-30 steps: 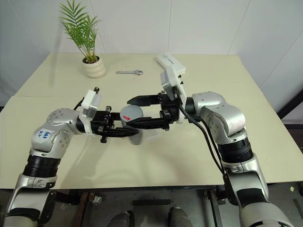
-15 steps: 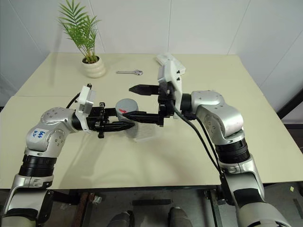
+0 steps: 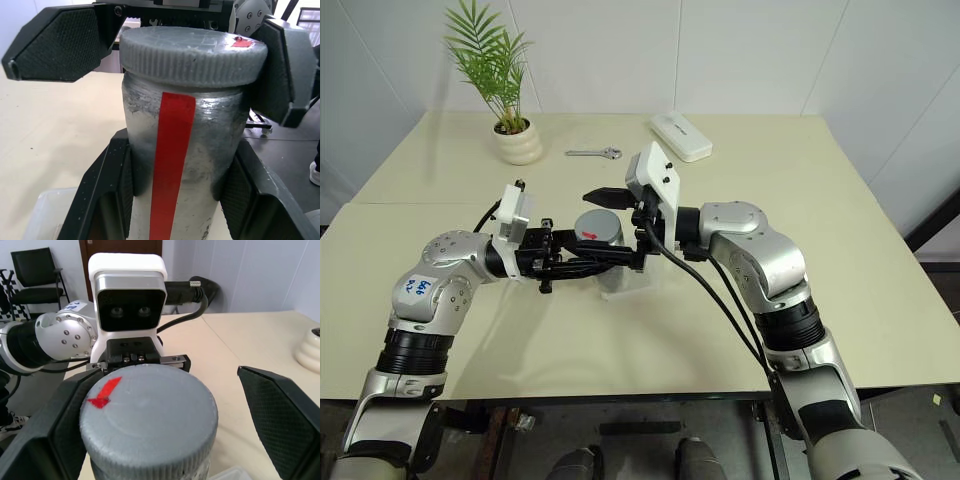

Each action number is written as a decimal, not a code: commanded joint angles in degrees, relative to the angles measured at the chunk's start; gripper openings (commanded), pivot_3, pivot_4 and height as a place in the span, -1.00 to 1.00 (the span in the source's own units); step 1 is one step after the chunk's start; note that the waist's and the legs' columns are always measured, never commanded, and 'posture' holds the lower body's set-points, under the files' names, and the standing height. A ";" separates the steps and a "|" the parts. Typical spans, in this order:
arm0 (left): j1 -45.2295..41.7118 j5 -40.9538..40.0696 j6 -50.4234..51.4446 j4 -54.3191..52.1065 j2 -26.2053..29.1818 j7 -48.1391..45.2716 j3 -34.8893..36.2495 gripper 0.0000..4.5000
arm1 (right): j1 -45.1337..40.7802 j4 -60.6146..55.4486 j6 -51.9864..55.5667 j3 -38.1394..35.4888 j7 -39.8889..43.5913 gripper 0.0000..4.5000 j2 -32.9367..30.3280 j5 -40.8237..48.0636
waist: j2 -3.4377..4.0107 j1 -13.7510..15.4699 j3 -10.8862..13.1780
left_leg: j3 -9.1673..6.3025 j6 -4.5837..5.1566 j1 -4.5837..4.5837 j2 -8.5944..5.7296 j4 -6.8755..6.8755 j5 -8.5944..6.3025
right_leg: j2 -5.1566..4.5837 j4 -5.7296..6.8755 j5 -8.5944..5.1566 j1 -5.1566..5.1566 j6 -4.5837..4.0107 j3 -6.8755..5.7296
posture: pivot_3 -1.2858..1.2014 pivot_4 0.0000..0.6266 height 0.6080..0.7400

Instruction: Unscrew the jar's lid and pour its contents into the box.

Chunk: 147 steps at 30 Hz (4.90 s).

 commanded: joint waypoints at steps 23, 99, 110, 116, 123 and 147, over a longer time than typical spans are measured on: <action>2.12 -0.38 -0.58 -3.31 0.71 0.25 1.28 -0.17 | 3.34 4.49 2.28 -9.79 12.72 0.99 -15.90 7.62 | 0.00 -0.10 0.00 | 0.01 0.01 -0.02 -0.01 -0.02 -0.01 | 0.00 -0.07 0.00 0.00 0.01 0.01 | 0.03 -0.52 1.00; 1.24 0.31 -0.61 -2.57 -0.41 0.51 0.55 -0.17 | -5.45 7.58 -2.32 -3.90 15.30 0.99 -2.18 5.39 | 0.07 0.00 0.04 | 0.01 0.01 -0.05 0.01 0.10 0.00 | 0.01 0.10 0.00 -0.06 0.01 0.03 | 0.03 -0.52 1.00; 1.42 0.17 -0.50 -3.05 -0.69 0.64 0.46 -0.17 | -5.61 10.67 -7.58 -0.33 15.38 0.99 1.13 -0.07 | 0.07 -0.03 0.04 | 0.01 0.01 -0.06 0.01 0.06 0.00 | 0.02 0.08 0.00 -0.06 0.01 0.02 | 0.03 -0.52 1.00; 1.68 0.38 -0.75 -3.29 -0.77 0.56 0.22 -0.17 | -6.21 12.55 -8.52 -1.17 15.73 0.99 1.02 -0.88 | 0.07 0.00 0.04 | 0.02 0.00 -0.05 0.01 0.10 0.00 | 0.02 0.11 0.00 -0.06 0.01 0.02 | 0.03 -0.52 1.00; 1.75 0.40 -0.91 -3.15 -0.90 0.40 0.12 -0.17 | -6.22 15.09 -8.54 -2.16 17.11 0.99 -0.40 -1.19 | 0.07 0.00 0.04 | 0.02 0.00 -0.05 0.01 0.07 0.00 | 0.02 0.09 0.00 -0.06 0.02 0.02 | 0.03 -0.52 1.00; 1.92 0.39 -0.99 -2.99 -0.88 0.82 0.50 -0.17 | -5.04 16.77 -8.00 -4.42 18.72 0.99 -4.98 0.25 | 0.07 -0.03 0.04 | 0.02 0.00 -0.05 0.01 0.08 0.00 | 0.02 0.10 0.00 -0.06 0.01 0.02 | 0.03 -0.52 1.00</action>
